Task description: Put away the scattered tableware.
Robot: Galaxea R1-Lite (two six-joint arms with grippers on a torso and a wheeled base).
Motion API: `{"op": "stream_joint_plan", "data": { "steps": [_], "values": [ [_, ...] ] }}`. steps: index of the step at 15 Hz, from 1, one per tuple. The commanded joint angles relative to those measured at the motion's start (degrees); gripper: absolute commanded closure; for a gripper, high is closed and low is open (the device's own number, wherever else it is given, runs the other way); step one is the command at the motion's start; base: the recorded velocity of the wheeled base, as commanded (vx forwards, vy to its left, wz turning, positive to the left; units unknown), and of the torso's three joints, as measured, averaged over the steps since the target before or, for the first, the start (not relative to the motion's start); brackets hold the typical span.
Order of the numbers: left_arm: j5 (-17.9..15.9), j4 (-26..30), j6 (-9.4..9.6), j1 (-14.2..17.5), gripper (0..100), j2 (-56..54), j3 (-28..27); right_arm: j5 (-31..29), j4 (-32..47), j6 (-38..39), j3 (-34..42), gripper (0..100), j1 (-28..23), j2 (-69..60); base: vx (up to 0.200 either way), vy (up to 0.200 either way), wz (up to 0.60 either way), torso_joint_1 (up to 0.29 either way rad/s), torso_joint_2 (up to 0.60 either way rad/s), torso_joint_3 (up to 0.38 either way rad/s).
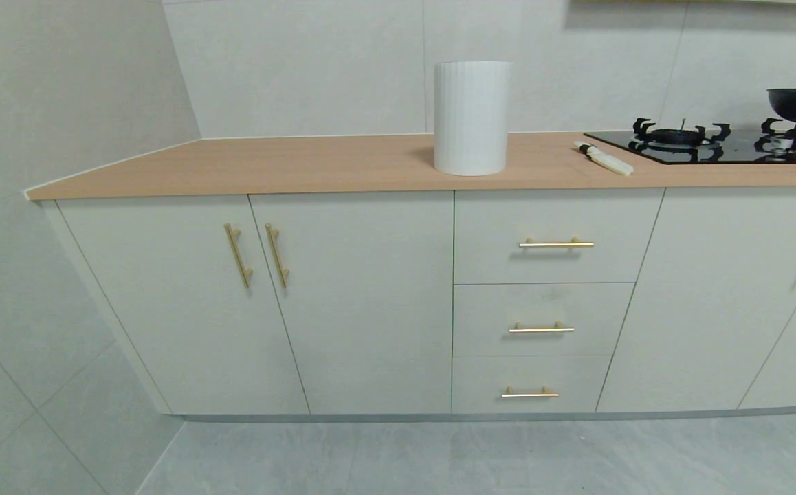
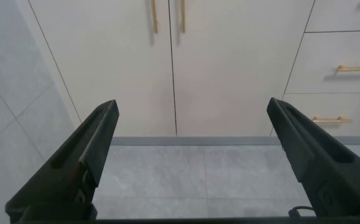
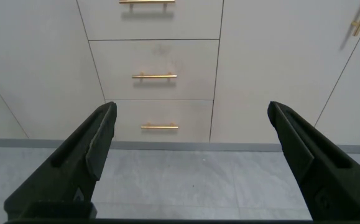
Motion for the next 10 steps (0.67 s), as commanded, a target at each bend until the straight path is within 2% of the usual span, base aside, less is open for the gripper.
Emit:
{"op": "stream_joint_plan", "data": {
  "steps": [1,10],
  "values": [
    [0.02,-0.01,-0.07,0.0,0,0.0,0.0,-0.01,0.05,-0.01,-0.01,0,0.04,0.18,0.2,0.0,0.0,0.002,0.0,-0.002],
    [0.02,-0.01,-0.07,0.0,0,0.0,0.0,-0.01,0.05,-0.1,-0.01,0,0.04,0.18,0.2,0.0,0.0,0.001,0.0,0.0]
  ]
}}
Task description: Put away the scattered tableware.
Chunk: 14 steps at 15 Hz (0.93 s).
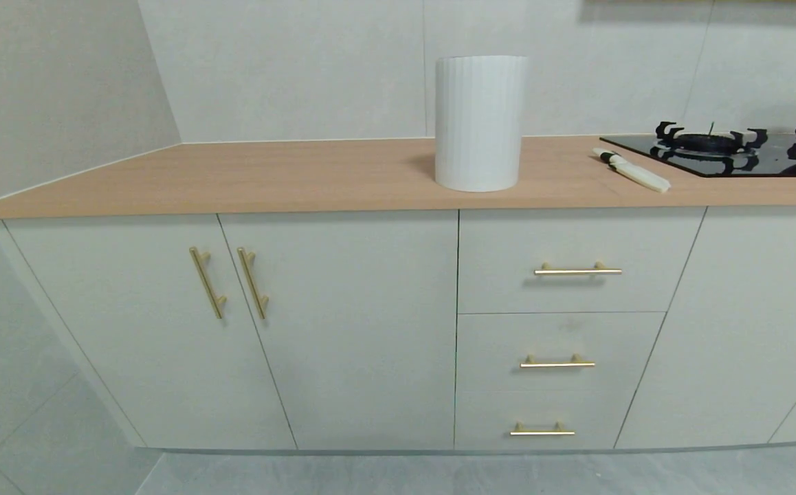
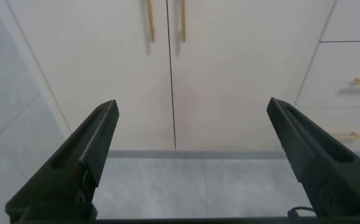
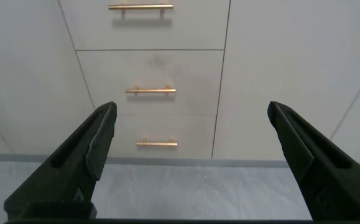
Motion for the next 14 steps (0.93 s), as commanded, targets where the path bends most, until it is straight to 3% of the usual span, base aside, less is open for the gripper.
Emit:
{"op": "stream_joint_plan", "data": {
  "steps": [1,14],
  "values": [
    [0.02,0.02,0.02,0.0,0,0.0,0.0,0.02,0.0,0.0,0.07,0,0.02,0.16,0.2,0.0,0.0,0.007,0.0,0.017],
    [0.02,-0.07,0.02,0.0,0,0.0,0.0,0.02,0.0,0.0,-0.01,0,0.02,0.16,0.2,0.0,0.0,0.002,0.0,0.005]
  ]
}}
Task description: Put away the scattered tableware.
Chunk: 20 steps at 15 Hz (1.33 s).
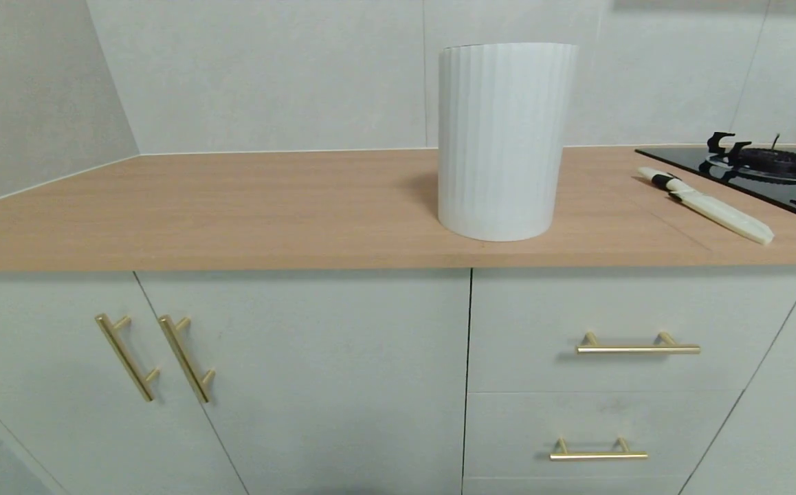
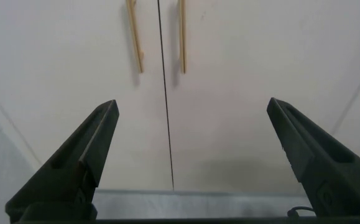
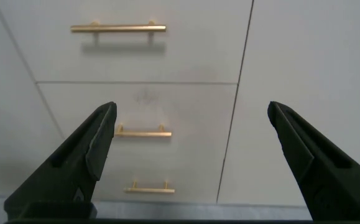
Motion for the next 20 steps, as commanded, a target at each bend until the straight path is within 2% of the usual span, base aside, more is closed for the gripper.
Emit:
{"op": "stream_joint_plan", "data": {
  "steps": [1,2,10,15,20],
  "values": [
    [0.04,0.02,-0.02,0.0,0,0.0,0.0,0.02,0.0,0.0,-0.01,0,0.02,0.11,0.2,0.0,0.0,-0.002,0.0,0.007],
    [0.04,0.02,-0.02,0.0,0,0.0,0.0,0.02,0.0,0.0,-0.01,0,0.02,0.11,0.2,0.0,0.0,0.007,0.01,0.012],
    [0.04,-0.07,0.07,0.0,0,0.0,0.0,0.02,0.0,0.0,0.07,0,0.02,0.11,0.0,0.0,0.0,0.0,0.0,0.0],
    [0.04,-0.07,-0.11,0.0,0,0.0,0.0,0.02,0.0,0.0,-0.01,0,0.02,0.11,0.0,-0.2,0.0,0.004,0.0,0.004],
    [0.04,-0.07,-0.11,0.0,0,0.0,0.0,0.02,0.0,0.0,-0.01,0,0.02,0.11,0.0,0.0,0.0,0.0,0.0,0.0]
  ]
}}
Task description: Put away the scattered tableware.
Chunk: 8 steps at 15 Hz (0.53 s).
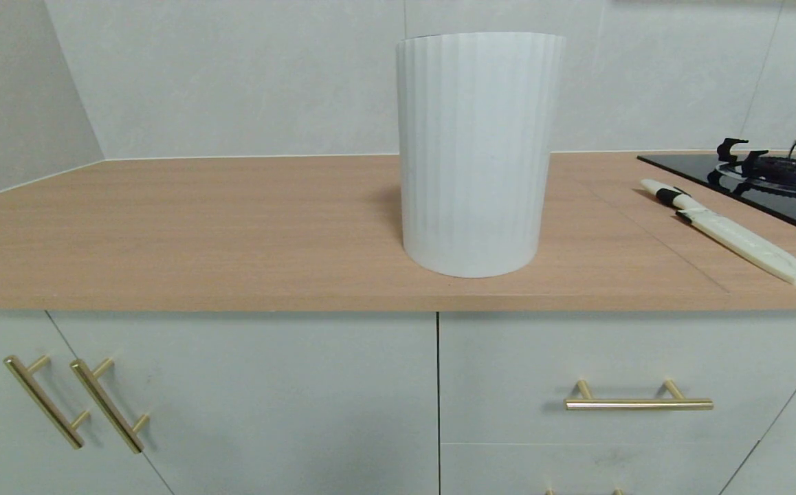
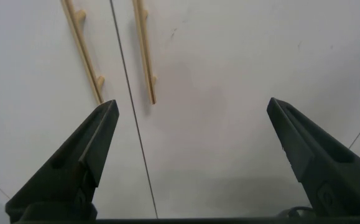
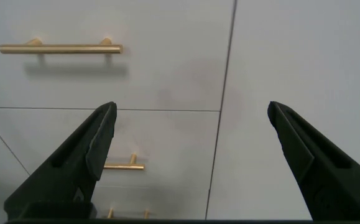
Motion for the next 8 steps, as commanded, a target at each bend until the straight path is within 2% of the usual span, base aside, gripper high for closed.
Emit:
{"op": "stream_joint_plan", "data": {
  "steps": [1,8],
  "values": [
    [0.02,-0.02,-0.02,0.0,0,0.0,0.0,0.02,0.0,0.0,-0.06,0,0.04,0.07,0.0,0.0,0.0,0.0,0.0,0.0],
    [0.02,-0.02,-0.02,0.0,0,0.0,0.0,0.02,0.0,0.0,0.02,0,0.04,0.07,0.0,0.0,0.0,0.0,0.0,0.0]
  ]
}}
